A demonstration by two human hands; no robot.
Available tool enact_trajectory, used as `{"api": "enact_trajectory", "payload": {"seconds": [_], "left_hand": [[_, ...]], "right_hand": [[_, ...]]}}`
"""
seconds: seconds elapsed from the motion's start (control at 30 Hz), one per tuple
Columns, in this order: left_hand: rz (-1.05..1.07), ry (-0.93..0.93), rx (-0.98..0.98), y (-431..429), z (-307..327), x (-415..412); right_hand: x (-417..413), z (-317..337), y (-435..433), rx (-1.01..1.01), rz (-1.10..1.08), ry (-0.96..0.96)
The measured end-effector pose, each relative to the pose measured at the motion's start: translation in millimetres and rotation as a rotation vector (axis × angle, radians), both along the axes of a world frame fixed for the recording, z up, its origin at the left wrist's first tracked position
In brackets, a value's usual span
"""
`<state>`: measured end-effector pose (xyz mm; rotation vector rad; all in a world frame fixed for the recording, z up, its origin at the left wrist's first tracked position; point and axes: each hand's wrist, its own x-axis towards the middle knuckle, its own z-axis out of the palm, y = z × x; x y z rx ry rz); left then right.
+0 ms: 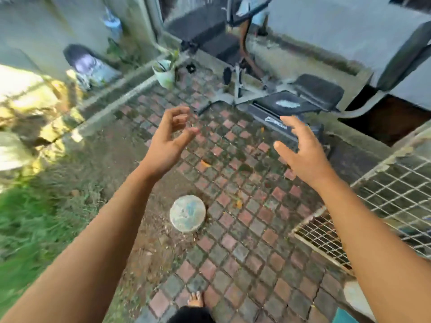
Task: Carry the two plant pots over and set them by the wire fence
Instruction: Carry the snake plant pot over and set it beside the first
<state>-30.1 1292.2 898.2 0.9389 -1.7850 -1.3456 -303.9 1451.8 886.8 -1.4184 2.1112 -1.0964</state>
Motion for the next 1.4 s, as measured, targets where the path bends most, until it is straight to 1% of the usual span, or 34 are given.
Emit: {"api": "enact_trajectory", "payload": {"seconds": [0.17,0.37,0.43,0.63,0.83,1.07,1.27,1.4], "left_hand": [[0.042,-0.066,-0.09,-105,37,9],[0.094,-0.038,-0.164,-227,49,-41],[0.127,-0.017,-0.186,-266,50,-61],[0.314,-0.029,-0.083,-375,60,-89],[0.399,-0.046,-0.097,-488,57,-86],[0.322,-0.022,-0.086,-677,16,-115],[0.228,-0.11,-0.006,-830,-7,-167],[0.205,-0.177,-0.012,-929,-39,-194]], "right_hand": [[-10,28,-120,-0.025,-0.006,0.008],[-52,37,-278,-0.127,0.071,0.023],[-71,36,-335,-0.172,0.122,-0.009],[-115,47,-502,-0.158,0.288,-0.224],[-117,48,-655,-0.178,0.42,-0.252],[-130,13,-825,-0.145,0.421,-0.309],[-160,-15,-956,-0.089,0.328,-0.366],[-180,-53,-1042,-0.074,0.256,-0.435]]}}
